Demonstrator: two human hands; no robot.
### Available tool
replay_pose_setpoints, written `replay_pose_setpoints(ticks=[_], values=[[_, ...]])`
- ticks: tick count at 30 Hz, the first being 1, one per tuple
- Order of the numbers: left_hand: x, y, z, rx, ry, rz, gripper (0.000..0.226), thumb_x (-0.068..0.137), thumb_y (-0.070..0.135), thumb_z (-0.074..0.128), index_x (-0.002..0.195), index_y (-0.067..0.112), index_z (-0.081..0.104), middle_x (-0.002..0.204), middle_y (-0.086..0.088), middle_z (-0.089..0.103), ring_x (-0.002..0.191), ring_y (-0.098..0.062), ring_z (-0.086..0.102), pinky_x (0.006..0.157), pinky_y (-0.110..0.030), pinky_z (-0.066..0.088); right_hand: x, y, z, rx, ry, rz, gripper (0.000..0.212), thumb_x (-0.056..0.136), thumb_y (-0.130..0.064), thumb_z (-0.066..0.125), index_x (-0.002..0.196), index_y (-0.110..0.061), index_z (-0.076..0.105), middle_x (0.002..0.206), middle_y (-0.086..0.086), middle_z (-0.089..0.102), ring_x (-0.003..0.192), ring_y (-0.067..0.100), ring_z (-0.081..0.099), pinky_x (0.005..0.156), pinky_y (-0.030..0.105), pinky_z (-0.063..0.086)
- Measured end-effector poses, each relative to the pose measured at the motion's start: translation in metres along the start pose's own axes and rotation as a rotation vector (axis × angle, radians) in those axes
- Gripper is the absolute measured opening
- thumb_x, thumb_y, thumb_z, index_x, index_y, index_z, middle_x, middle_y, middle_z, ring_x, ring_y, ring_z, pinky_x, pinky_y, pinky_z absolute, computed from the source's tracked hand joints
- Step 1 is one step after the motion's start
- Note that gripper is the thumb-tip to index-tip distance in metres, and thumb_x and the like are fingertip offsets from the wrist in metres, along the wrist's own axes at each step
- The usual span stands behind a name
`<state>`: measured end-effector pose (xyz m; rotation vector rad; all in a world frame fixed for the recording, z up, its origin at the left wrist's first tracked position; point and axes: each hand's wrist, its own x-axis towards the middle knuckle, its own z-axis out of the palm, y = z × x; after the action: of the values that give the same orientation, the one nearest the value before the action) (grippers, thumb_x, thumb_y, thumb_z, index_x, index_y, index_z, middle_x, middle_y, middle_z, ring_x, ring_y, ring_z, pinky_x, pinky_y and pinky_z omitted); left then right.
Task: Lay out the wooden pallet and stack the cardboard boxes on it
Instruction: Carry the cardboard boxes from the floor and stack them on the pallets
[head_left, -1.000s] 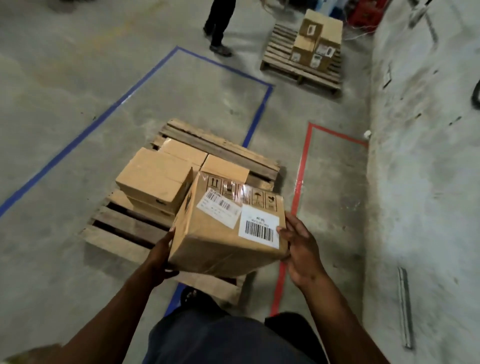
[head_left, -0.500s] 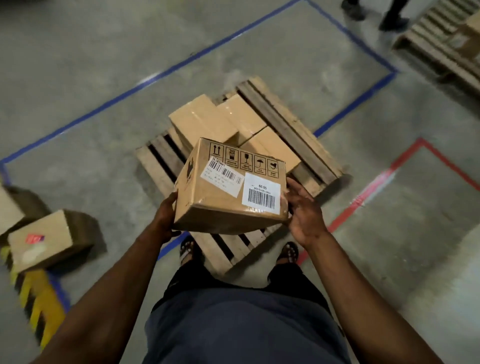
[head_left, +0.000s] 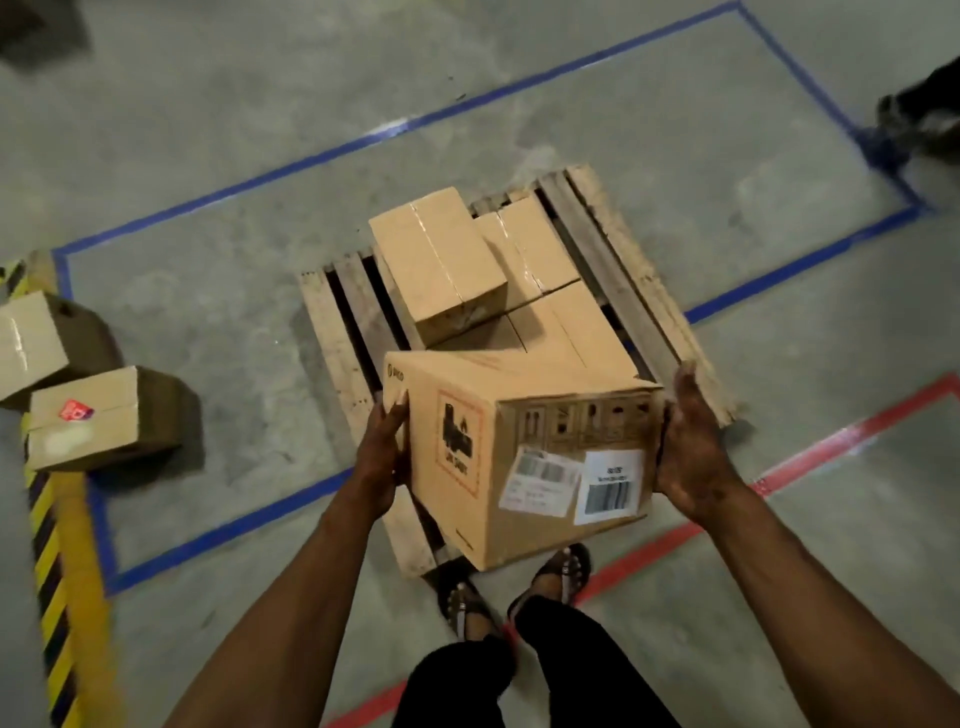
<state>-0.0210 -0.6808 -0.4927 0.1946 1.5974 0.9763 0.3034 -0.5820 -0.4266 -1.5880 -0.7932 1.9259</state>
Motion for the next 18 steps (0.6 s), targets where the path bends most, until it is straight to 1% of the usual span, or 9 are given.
replay_pose_setpoints(ticks=[2,3,5,6,8,10,12,15,18], values=[[0.034,-0.003,0.003,-0.019,-0.046,0.066,0.034,0.100,0.055,0.058,0.133,0.044,0.053,0.109,0.011,0.075,0.101,-0.015,0.076,0.066,-0.037,0.063,0.034,0.007,-0.009,-0.068,0.008,0.037,0.088,0.085,-0.091,0.040,0.138,-0.026,0.067,0.133,0.011,0.072,0.124,0.038,0.066,0.103,0.063,0.048],[0.051,-0.005,0.007,-0.047,-0.072,0.088,0.033,0.101,0.053,0.059,0.133,0.048,0.051,0.115,0.009,0.074,0.103,-0.014,0.076,0.074,-0.043,0.065,0.052,0.014,-0.011,-0.110,0.029,0.048,0.079,0.083,-0.086,0.051,0.136,-0.030,0.067,0.131,0.010,0.073,0.122,0.039,0.066,0.102,0.066,0.048],[0.086,-0.010,0.014,-0.047,-0.081,0.136,0.042,0.094,0.064,0.062,0.133,0.053,0.050,0.131,-0.002,0.068,0.112,-0.022,0.074,0.087,-0.050,0.064,0.084,0.031,-0.013,-0.155,0.063,0.057,0.056,0.085,-0.061,0.069,0.128,-0.026,0.070,0.126,0.015,0.073,0.115,0.041,0.067,0.099,0.072,0.047],[0.108,-0.016,0.015,-0.041,-0.067,0.160,0.051,0.087,0.072,0.064,0.133,0.056,0.049,0.137,-0.006,0.065,0.117,-0.026,0.072,0.090,-0.050,0.063,0.103,0.044,-0.014,-0.159,0.062,0.046,0.054,0.082,-0.053,0.074,0.124,-0.019,0.069,0.122,0.018,0.073,0.113,0.043,0.067,0.097,0.073,0.048],[0.161,-0.040,0.015,-0.014,-0.021,0.179,0.080,0.073,0.087,0.067,0.144,0.061,0.041,0.154,-0.008,0.051,0.132,-0.033,0.062,0.099,-0.056,0.058,0.137,0.072,-0.019,-0.124,0.057,0.012,0.053,0.072,-0.049,0.080,0.109,-0.017,0.058,0.095,0.017,0.065,0.101,0.043,0.067,0.085,0.063,0.055],[0.200,-0.060,0.017,0.006,0.020,0.194,0.102,0.066,0.097,0.063,0.154,0.058,0.030,0.163,-0.004,0.039,0.142,-0.033,0.051,0.106,-0.062,0.051,0.166,0.097,-0.030,-0.027,0.008,-0.043,0.037,0.079,-0.037,0.079,0.100,-0.021,0.054,0.086,0.004,0.058,0.094,0.036,0.061,0.080,0.058,0.054],[0.230,-0.081,0.022,-0.007,0.051,0.267,0.106,0.063,0.100,0.061,0.155,0.056,0.029,0.163,0.002,0.038,0.144,-0.027,0.045,0.109,-0.061,0.046,0.203,0.132,-0.051,0.025,-0.026,-0.070,0.018,0.092,-0.020,0.069,0.108,-0.016,0.063,0.100,0.007,0.066,0.099,0.034,0.062,0.094,0.063,0.049],[0.267,-0.104,0.031,-0.031,0.045,0.361,0.109,0.060,0.101,0.058,0.156,0.059,0.025,0.165,0.009,0.035,0.147,-0.023,0.040,0.113,-0.062,0.041,0.243,0.173,-0.068,-0.014,-0.080,-0.088,0.041,0.088,-0.016,0.065,0.129,-0.015,0.065,0.125,0.013,0.070,0.113,0.035,0.065,0.098,0.060,0.050],[0.302,-0.130,0.036,-0.048,0.035,0.396,0.115,0.064,0.100,0.058,0.161,0.044,0.031,0.164,0.000,0.042,0.146,-0.026,0.046,0.117,-0.065,0.038,0.275,0.197,-0.075,-0.041,-0.095,-0.123,0.041,0.083,-0.015,0.067,0.123,-0.025,0.068,0.117,0.001,0.076,0.104,0.022,0.071,0.081,0.040,0.062]])
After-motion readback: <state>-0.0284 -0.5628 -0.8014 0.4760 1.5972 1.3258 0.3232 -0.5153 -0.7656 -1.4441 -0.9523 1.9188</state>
